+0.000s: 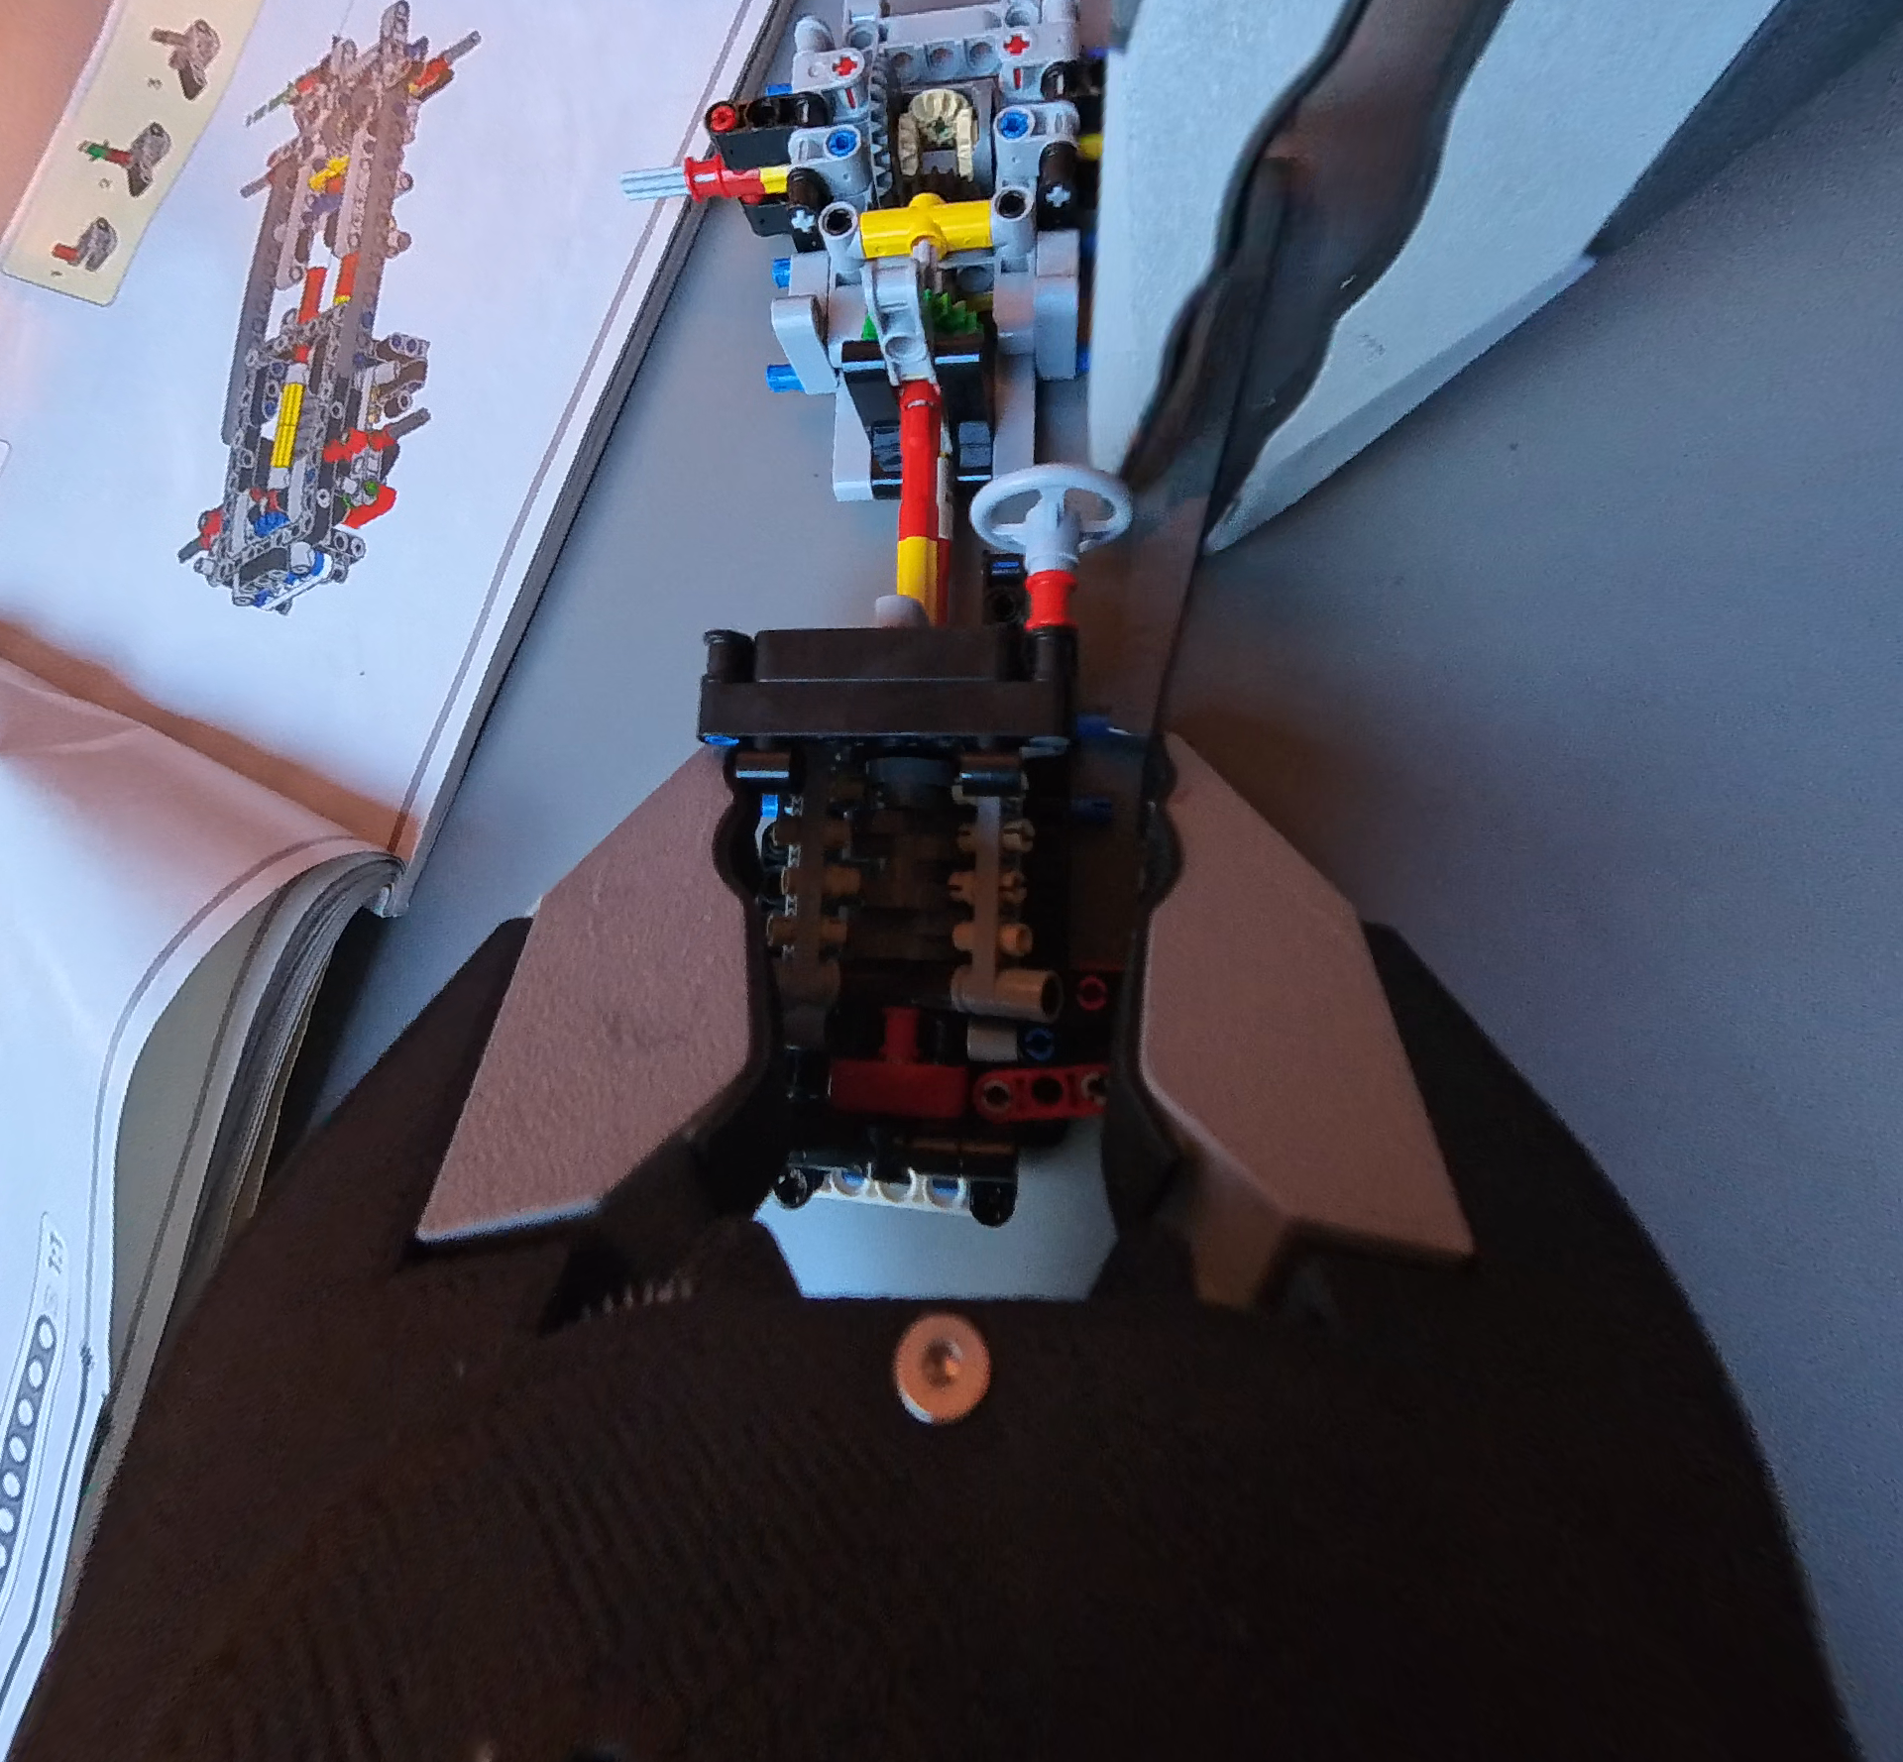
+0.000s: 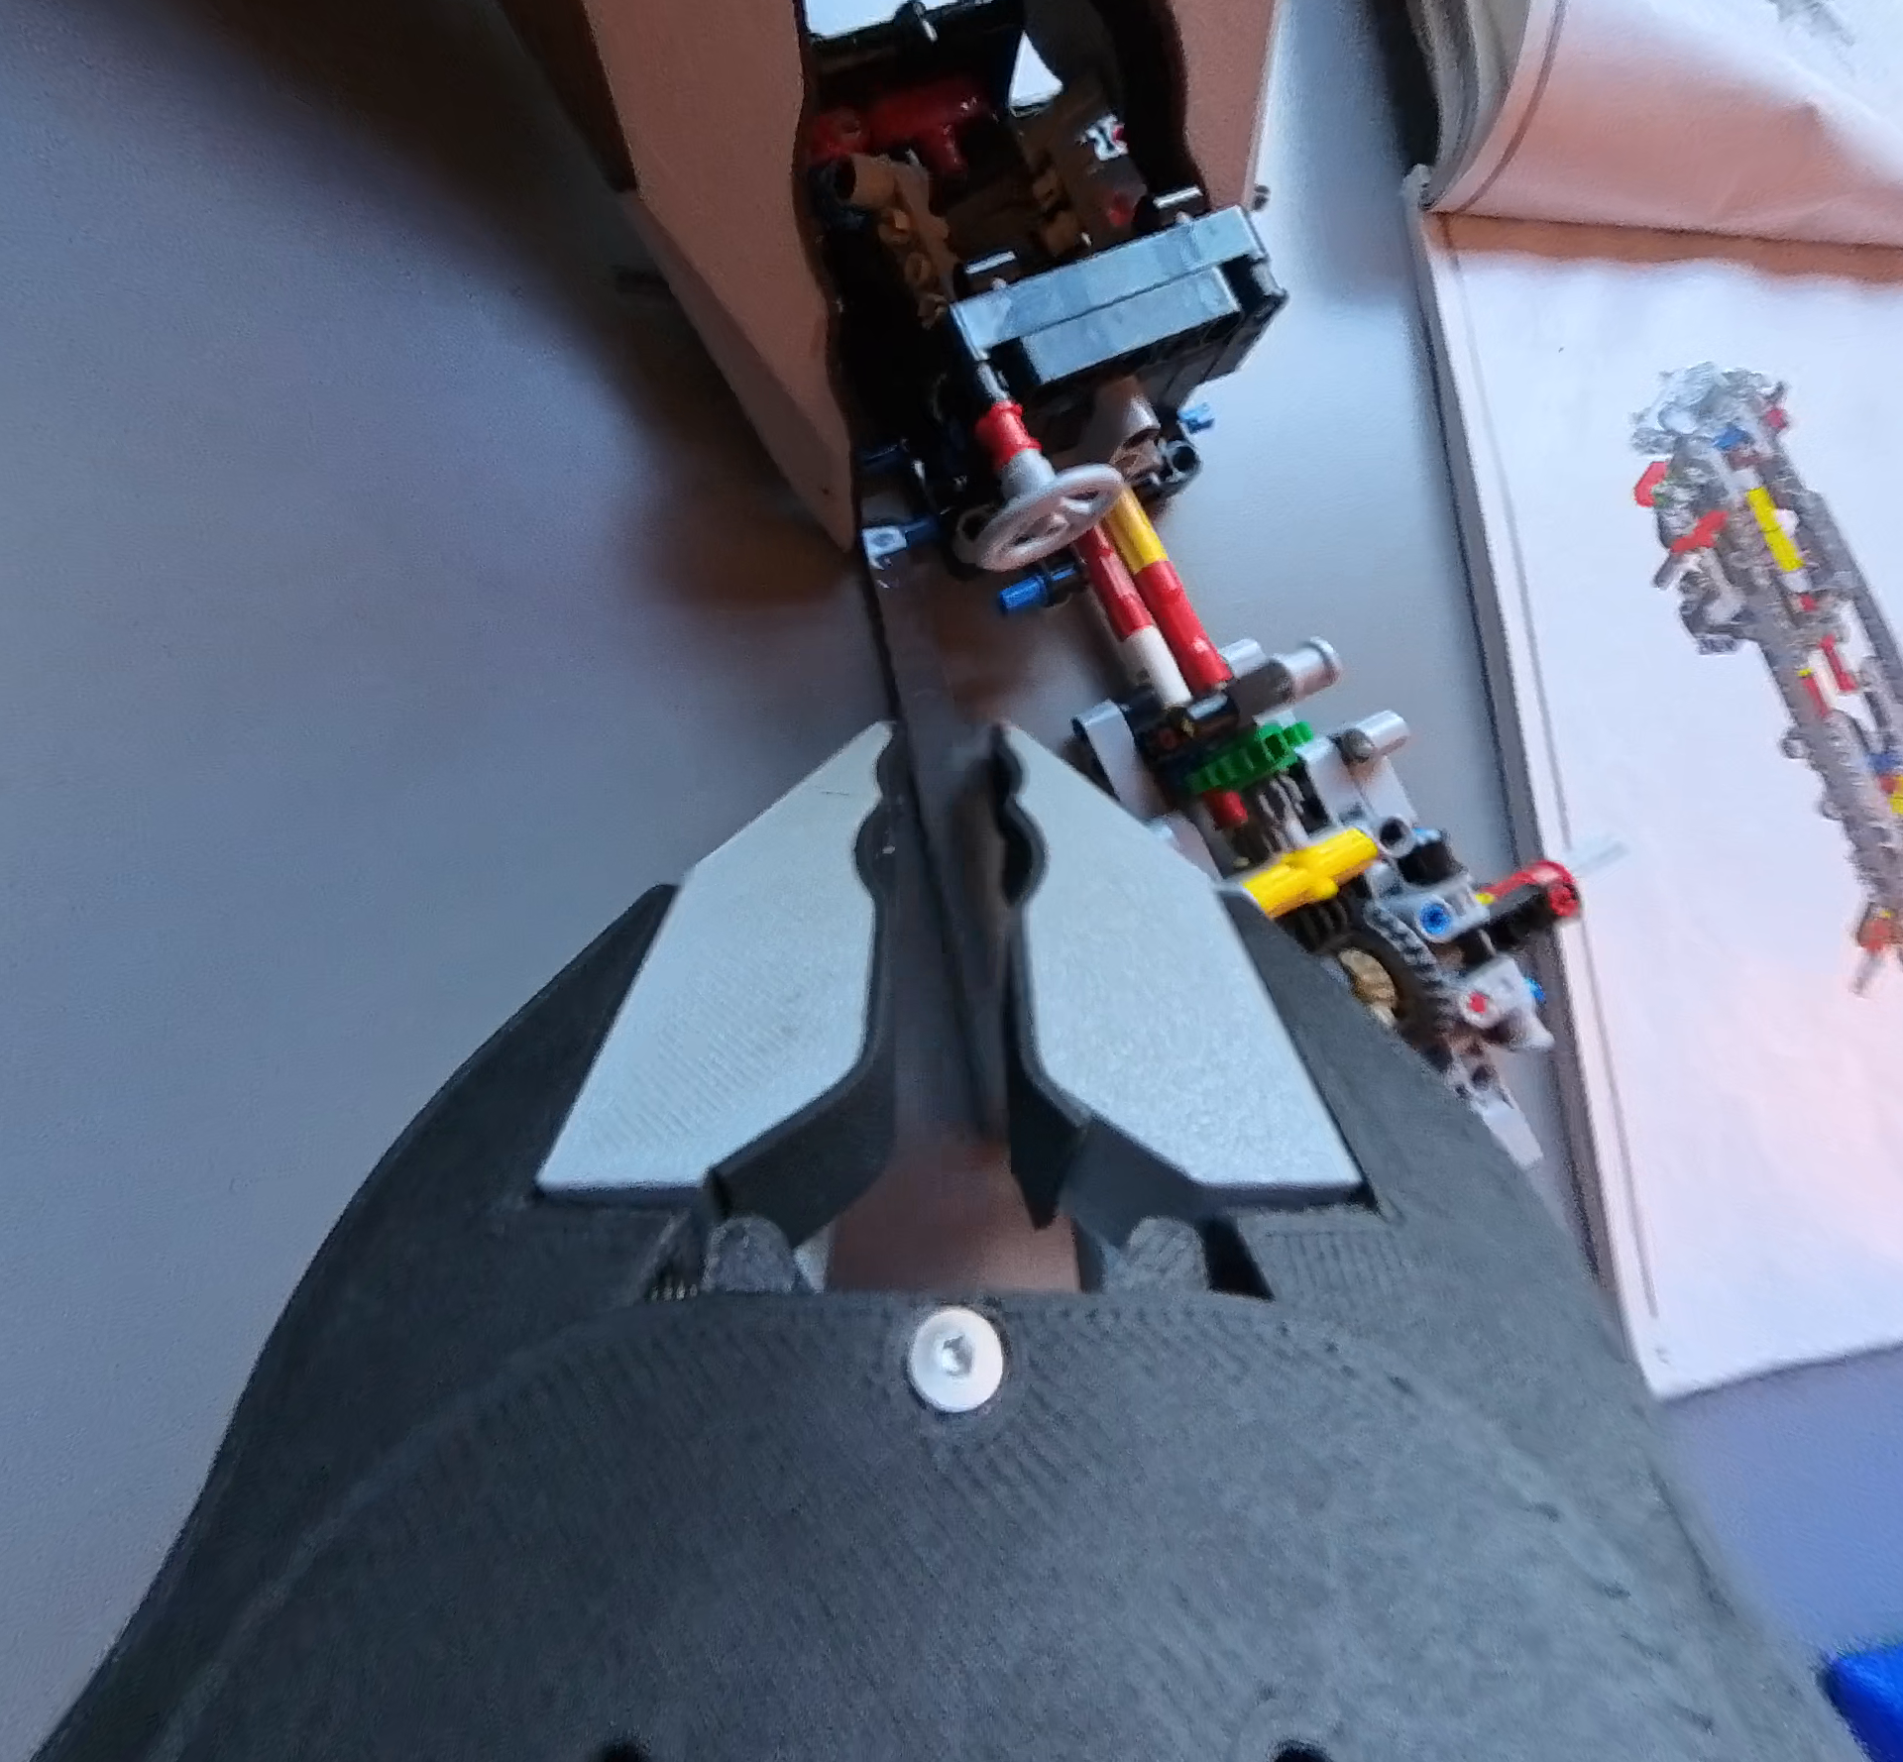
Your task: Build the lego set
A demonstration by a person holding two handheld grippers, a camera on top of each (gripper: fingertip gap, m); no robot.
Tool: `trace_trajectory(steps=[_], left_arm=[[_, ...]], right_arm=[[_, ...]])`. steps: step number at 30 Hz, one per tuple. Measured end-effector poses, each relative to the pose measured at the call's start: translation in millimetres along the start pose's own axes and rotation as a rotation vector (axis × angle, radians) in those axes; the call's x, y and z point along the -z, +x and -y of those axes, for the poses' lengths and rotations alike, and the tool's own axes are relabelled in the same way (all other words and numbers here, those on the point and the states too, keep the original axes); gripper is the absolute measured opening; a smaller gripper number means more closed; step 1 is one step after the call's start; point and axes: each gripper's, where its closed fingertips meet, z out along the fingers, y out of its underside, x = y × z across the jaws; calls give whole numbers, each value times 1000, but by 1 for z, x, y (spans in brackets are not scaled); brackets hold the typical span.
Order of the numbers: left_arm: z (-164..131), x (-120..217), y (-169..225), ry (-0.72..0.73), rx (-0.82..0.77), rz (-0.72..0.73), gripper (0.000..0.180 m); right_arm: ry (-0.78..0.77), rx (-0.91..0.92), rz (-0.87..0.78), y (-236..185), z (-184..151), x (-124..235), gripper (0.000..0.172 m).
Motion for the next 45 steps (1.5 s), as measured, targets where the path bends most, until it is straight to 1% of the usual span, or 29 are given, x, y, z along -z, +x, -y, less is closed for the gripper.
trace_trajectory(steps=[1, 3, 10, 13, 15, 17, 18, 20, 21, 26, 29, 31, 37, 39, 45], left_arm=[[0, 0, 0, 1, 2, 3, 73], [1, 0, 0, 2, 2, 9, 74], [1, 0, 0, 4, 4, 14, 73], [1, 0, 0, 7, 2, 20, 73], [1, 0, 0, 7, 3, 22, 74], [1, 0, 0, 9, 2, 25, 74], [2, 0, 0, 9, 2, 26, 74], [2, 0, 0, 10, 2, 27, 74], [2, 0, 0, 10, 3, 26, 74], [2, 0, -1, 11, 2, 27, 74], [2, -1, 0, 12, 1, 25, 74], [2, -1, 0, 12, 0, 24, 74], [2, -1, 0, 14, -2, 20, 74], [2, -1, 0, 14, -1, 19, 74], [2, -1, 0, 15, -2, 16, 74]], right_arm=[[-8, 10, -23, 4, -2, 2, 22], [-8, 38, -47, 6, -4, 8, 27], [-87, 177, -216, 20, -23, 23, 26], [-94, 224, -299, 27, -26, 29, 30], [-92, 213, -314, 31, -31, 33, 27], [-97, 182, -315, 34, -37, 36, 30], [-70, 172, -321, 35, -35, 39, 34], [-83, 163, -393, 46, -39, 45, 57], [-92, 159, -418, 50, -41, 47, 59], [-72, 98, -390, 56, -46, 49, 64], [-61, 65, -334, 60, -48, 48, 65], [-52, 59, -276, 58, -48, 45, 61], [-41, 110, -184, 55, -46, 41, 51], [-36, 129, -146, 52, -46, 40, 45], [-21, 150, -83, 54, -43, 37, 49]])
